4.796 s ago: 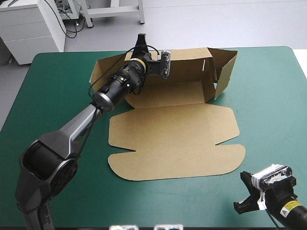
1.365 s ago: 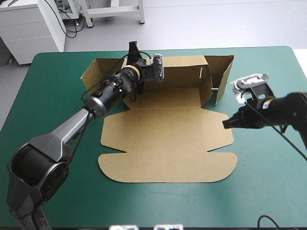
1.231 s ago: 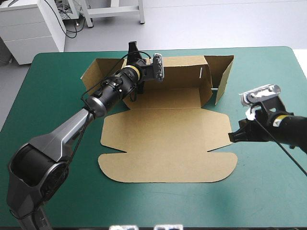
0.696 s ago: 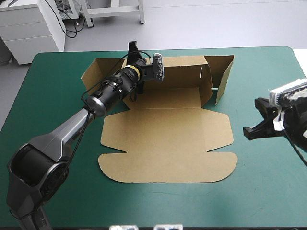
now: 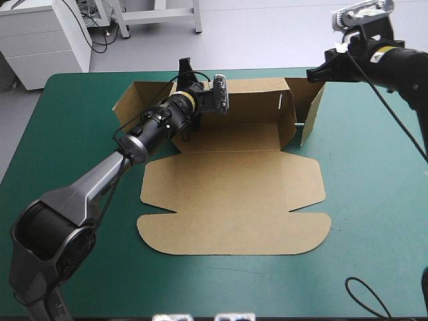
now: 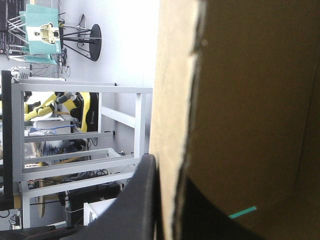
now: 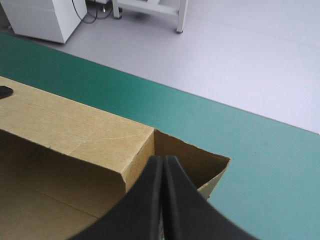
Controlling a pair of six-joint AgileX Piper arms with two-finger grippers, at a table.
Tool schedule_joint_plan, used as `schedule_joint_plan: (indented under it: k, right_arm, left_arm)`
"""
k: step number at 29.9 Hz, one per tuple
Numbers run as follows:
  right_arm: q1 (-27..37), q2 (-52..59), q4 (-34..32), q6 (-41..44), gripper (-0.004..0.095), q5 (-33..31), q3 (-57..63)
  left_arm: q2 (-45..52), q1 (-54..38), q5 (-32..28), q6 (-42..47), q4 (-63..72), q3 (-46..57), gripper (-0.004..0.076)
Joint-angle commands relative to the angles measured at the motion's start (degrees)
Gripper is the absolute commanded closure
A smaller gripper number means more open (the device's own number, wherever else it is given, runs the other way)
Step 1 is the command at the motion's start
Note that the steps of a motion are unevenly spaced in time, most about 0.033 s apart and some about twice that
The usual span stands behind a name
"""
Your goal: Fold the box
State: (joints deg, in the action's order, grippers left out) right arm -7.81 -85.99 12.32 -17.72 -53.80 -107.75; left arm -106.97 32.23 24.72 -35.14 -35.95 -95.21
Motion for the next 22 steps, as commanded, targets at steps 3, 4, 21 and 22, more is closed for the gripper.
schedule_joint_plan:
  k: [3, 4, 21, 22]
  right_arm:
    - [0.3, -8.7, 0.0, 2.8, 0.0927, -1.1, -9.0]
    - [0.3, -10.2, 0.0, 2.8, 0.0927, -1.2, -9.8]
    - [0.3, -23.4, 3.7, 6.0, 0.0927, -6.0, -10.8]
    - [0.3, -23.4, 3.7, 6.0, 0.0927, -6.7, -10.8]
  left_arm:
    - [2.9, 0.0, 2.1, 1.7, 2.1, -1.3, 0.0731]
    - [2.9, 0.0, 1.9, 1.7, 2.7, -1.3, 0.0731]
    - [2.9, 0.0, 2.4, 1.5, 4.3, -1.3, 0.0731]
    - [2.9, 0.0, 2.5, 1.2, 4.3, -1.3, 0.0731]
